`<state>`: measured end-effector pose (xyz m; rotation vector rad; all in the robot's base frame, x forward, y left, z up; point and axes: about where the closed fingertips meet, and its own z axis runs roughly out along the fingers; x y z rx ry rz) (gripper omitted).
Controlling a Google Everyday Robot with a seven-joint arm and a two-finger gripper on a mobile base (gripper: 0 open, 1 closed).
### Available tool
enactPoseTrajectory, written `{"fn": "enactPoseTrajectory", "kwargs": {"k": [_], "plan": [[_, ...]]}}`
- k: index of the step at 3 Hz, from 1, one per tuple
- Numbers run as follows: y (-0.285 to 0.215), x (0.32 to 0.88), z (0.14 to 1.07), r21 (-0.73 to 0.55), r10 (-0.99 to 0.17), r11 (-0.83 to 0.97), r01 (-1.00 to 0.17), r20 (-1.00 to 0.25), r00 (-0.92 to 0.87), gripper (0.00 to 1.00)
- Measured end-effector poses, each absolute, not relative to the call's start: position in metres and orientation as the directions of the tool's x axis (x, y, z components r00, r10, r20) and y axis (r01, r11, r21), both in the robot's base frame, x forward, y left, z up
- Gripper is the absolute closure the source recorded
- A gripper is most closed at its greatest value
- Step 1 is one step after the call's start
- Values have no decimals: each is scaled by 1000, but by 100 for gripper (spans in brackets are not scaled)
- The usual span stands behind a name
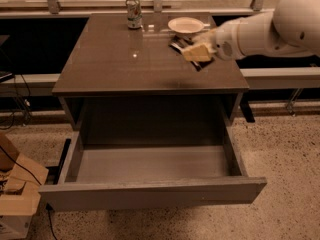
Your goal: Place rxbar chocolate into top drawer
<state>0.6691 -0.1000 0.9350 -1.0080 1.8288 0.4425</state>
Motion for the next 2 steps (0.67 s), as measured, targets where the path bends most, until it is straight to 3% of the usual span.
{"fn": "enactPoseTrajectory", "kwargs": {"k": [1,2], "plan": [[-62,661,945,-182,-464,513,-839,-881,-93,100],[-63,660,940,-169,-463,511,-843,-880,-105,100]]}}
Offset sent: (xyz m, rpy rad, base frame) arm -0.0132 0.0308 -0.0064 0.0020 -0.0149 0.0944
